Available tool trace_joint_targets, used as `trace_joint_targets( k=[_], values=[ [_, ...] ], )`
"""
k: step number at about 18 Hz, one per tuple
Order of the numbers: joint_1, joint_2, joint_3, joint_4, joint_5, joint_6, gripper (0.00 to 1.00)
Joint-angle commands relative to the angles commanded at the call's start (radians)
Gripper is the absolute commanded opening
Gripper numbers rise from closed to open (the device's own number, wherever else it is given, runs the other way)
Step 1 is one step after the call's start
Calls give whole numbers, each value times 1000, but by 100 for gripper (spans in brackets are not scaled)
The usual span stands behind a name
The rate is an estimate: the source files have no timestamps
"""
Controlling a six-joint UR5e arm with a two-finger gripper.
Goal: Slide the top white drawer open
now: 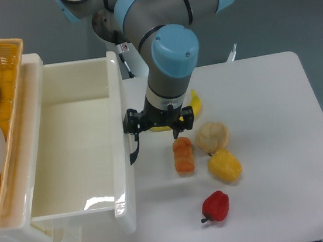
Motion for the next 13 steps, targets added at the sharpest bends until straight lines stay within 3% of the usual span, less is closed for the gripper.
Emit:
trace_joint_targets(
  k=[13],
  values=[
    [17,-6,0,-9,-89,-5,100]
  ],
)
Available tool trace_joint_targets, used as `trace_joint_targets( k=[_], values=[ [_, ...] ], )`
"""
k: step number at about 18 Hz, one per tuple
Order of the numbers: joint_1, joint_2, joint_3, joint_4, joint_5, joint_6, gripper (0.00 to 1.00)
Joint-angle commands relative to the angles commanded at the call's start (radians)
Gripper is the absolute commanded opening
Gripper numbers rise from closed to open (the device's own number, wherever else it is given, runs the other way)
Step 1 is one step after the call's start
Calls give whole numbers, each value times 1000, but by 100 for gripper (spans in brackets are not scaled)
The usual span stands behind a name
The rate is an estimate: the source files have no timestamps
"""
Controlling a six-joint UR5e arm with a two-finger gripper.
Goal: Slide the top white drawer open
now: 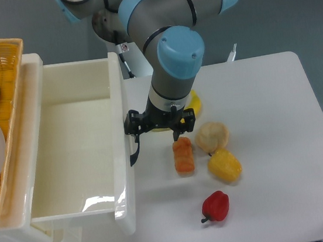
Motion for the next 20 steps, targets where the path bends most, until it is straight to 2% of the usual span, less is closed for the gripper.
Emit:
trace_joint_targets(
  k=[9,15,20],
  values=[
    [11,-3,-2,-8,-43,-2,100],
    [18,-3,-3,-20,-43,0,100],
    [41,8,14,-8,-8,18,100]
  ],
)
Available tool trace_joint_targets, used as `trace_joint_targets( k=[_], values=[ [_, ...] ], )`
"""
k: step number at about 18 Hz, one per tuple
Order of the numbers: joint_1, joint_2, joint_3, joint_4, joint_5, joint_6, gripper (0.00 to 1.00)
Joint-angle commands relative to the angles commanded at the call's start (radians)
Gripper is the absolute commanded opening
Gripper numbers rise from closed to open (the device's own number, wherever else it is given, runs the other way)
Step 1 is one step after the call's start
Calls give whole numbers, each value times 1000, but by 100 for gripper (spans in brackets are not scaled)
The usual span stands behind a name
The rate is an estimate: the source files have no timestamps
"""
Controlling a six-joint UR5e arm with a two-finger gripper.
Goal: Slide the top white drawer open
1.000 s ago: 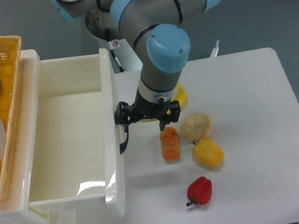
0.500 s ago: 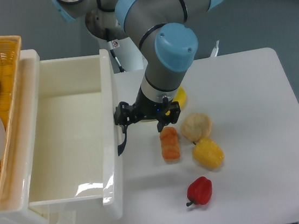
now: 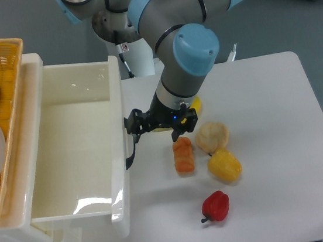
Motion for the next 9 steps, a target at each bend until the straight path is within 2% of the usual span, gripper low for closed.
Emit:
trace_joint_targets(
  k=[9],
  values=[
    [34,0,11,31,137,169,100]
  ],
)
